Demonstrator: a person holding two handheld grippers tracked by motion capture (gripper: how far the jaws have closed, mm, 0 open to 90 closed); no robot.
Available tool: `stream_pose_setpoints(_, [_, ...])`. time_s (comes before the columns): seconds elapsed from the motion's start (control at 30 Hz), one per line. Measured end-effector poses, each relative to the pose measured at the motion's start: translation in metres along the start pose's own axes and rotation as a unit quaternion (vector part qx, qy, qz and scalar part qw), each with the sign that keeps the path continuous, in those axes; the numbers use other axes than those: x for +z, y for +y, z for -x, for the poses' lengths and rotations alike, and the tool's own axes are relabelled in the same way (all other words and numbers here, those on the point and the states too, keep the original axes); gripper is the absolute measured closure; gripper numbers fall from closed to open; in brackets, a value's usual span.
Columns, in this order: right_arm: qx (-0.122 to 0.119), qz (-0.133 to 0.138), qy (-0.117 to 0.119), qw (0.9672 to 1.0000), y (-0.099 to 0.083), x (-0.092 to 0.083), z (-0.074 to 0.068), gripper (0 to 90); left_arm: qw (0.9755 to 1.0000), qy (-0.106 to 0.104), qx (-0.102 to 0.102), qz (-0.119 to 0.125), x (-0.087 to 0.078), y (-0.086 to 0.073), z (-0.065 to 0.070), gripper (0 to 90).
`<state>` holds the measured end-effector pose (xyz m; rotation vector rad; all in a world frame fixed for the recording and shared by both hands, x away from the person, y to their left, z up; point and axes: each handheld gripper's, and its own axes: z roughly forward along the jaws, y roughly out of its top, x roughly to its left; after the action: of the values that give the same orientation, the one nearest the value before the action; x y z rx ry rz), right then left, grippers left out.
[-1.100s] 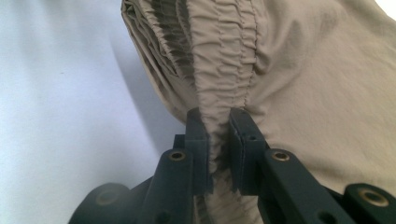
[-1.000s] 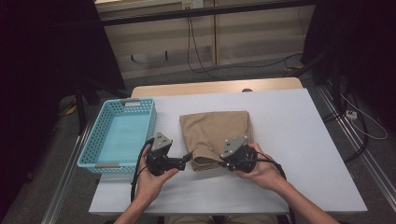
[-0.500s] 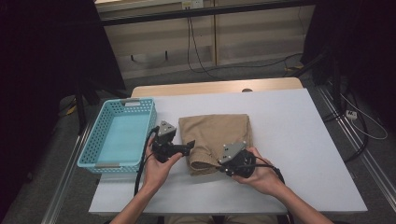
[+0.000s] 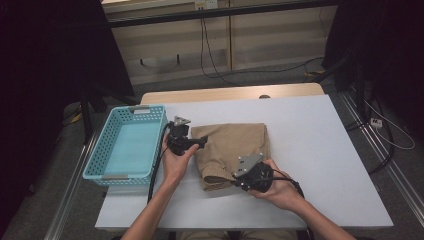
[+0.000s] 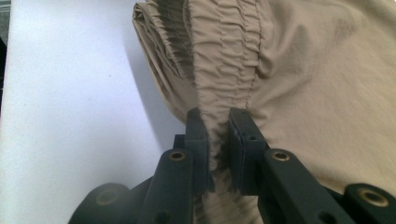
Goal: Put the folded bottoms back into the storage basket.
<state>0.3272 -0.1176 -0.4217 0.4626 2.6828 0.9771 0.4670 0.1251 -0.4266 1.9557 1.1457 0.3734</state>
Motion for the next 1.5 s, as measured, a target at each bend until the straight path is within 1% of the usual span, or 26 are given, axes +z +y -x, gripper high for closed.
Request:
stream_pose_setpoints(0.03, [-0.002, -0.001, -0.001, 1.0, 0.0, 0.0, 0.0, 79.5, 0.9999, 0.007, -0.013, 0.008, 0.006, 0.003, -0.006, 20.6])
stream_pose_setpoints(0.07, [-0.002, -0.001, -0.001, 1.0, 0.0, 0.0, 0.0, 79.5, 0.9999, 0.007, -0.013, 0.008, 0.006, 0.003, -0.006, 22.9])
stream_pose_setpoints(0.1, [-0.002, -0.001, 0.0, 1.0, 0.0, 0.001, 0.0, 79.4, 0.9997, 0.014, -0.019, 0.007, 0.01, 0.004, -0.009, 22.9])
stream_pose_setpoints(0.17, [-0.003, -0.001, 0.0, 1.0, 0.0, 0.001, 0.0, 79.4, 0.9996, 0.009, -0.024, -0.011, 0.018, 0.005, -0.015, 28.1])
stream_pose_setpoints(0.3, [-0.004, 0.0, 0.001, 1.0, -0.001, 0.001, 0.0, 79.4, 0.9986, 0.015, -0.039, -0.032, 0.031, 0.006, -0.024, 33.7])
stream_pose_setpoints(0.37, [-0.002, -0.001, 0.003, 1.0, -0.001, 0.002, 0.0, 79.4, 0.9981, 0.018, -0.044, -0.039, 0.035, 0.007, -0.027, 35.5])
stream_pose_setpoints(0.4, [-0.002, -0.001, 0.003, 1.0, -0.001, 0.002, 0.0, 79.4, 0.9978, 0.012, -0.05, -0.042, 0.037, 0.007, -0.027, 37.1])
stream_pose_setpoints(0.43, [-0.004, -0.001, 0.003, 1.0, -0.001, 0.002, 0.0, 79.4, 0.9977, 0.013, -0.049, -0.046, 0.039, 0.007, -0.026, 39.6])
stream_pose_setpoints(0.5, [-0.005, -0.001, 0.003, 1.0, -0.001, 0.002, 0.0, 79.4, 0.9976, 0.024, -0.042, -0.049, 0.042, 0.008, -0.026, 39.9])
stream_pose_setpoints(0.57, [-0.005, -0.001, 0.003, 1.0, -0.001, 0.002, 0.0, 79.3, 0.9971, 0.034, -0.047, -0.05, 0.045, 0.009, -0.029, 39.8])
stream_pose_setpoints(0.6, [-0.005, -0.001, 0.002, 1.0, -0.001, 0.002, 0.0, 79.3, 0.9968, 0.04, -0.049, -0.05, 0.046, 0.008, -0.031, 37.5])
stream_pose_setpoints(0.67, [-0.006, -0.001, 0.001, 1.0, -0.001, 0.002, -0.001, 79.3, 0.9964, 0.042, -0.048, -0.056, 0.049, 0.008, -0.033, 35.6])
stream_pose_setpoints(0.7, [-0.007, -0.002, 0.001, 1.0, 0.0, 0.002, -0.001, 79.3, 0.9962, 0.037, -0.051, -0.06, 0.05, 0.007, -0.034, 35.7])
stream_pose_setpoints(0.77, [-0.005, -0.002, 0.002, 1.0, -0.001, 0.002, 0.0, 79.3, 0.9963, 0.04, -0.05, -0.057, 0.051, 0.007, -0.034, 37.8])
stream_pose_setpoints(0.83, [-0.004, -0.002, 0.003, 1.0, -0.001, 0.002, 0.0, 79.3, 0.9962, 0.04, -0.055, -0.054, 0.052, 0.007, -0.034, 38.6])
stream_pose_setpoints(0.93, [-0.006, -0.002, 0.002, 1.0, 0.0, 0.003, -0.001, 79.3, 0.996, 0.026, -0.069, -0.051, 0.052, 0.007, -0.036, 39.9])
stream_pose_setpoints(1.0, [-0.005, -0.003, 0.002, 1.0, 0.0, 0.003, -0.001, 79.2, 0.9961, 0.028, -0.066, -0.051, 0.052, 0.006, -0.036, 40.6])
stream_pose_setpoints(1.03, [-0.004, -0.003, 0.003, 1.0, 0.0, 0.003, -0.001, 79.2, 0.9962, 0.023, -0.067, -0.05, 0.052, 0.006, -0.037, 42.3])
stream_pose_setpoints(1.07, [-0.004, -0.003, 0.003, 1.0, 0.0, 0.003, -0.001, 79.2, 0.9961, 0.013, -0.07, -0.051, 0.051, 0.006, -0.037, 44.7])
stream_pose_setpoints(1.1, [-0.005, -0.002, 0.003, 1.0, 0.0, 0.003, -0.001, 79.2, 0.9961, 0.002, -0.073, -0.049, 0.051, 0.006, -0.037, 49.6])
stream_pose_setpoints(1.13, [-0.004, -0.003, 0.004, 1.0, 0.0, 0.003, -0.001, 79.2, 0.9962, -0.002, -0.071, -0.051, 0.051, 0.006, -0.037, 53.3])
stream_pose_setpoints(1.2, [-0.004, -0.003, 0.004, 1.0, 0.0, 0.004, -0.001, 79.2, 0.997, 0.003, -0.059, -0.05, 0.052, 0.005, -0.035, 53.5])
stream_pose_setpoints(1.27, [-0.003, -0.003, 0.004, 1.0, 0.0, 0.004, -0.001, 79.1, 0.997, 0.001, -0.06, -0.05, 0.052, 0.005, -0.035, 53.4])
stream_pose_setpoints(1.33, [-0.003, -0.003, 0.003, 1.0, 0.0, 0.004, -0.001, 79.1, 0.9973, 0.001, -0.048, -0.055, 0.051, 0.006, -0.034, 55.1])
stream_pose_setpoints(1.4, [-0.002, -0.002, 0.003, 1.0, 0.0, 0.004, -0.001, 79.1, 0.9968, -0.009, -0.05, -0.061, 0.05, 0.005, -0.035, 61.8])
stream_pose_setpoints(1.5, [-0.002, -0.002, 0.003, 1.0, 0.0, 0.004, -0.001, 79.1, 0.9967, -0.012, -0.051, -0.062, 0.05, 0.005, -0.036, 69.2])
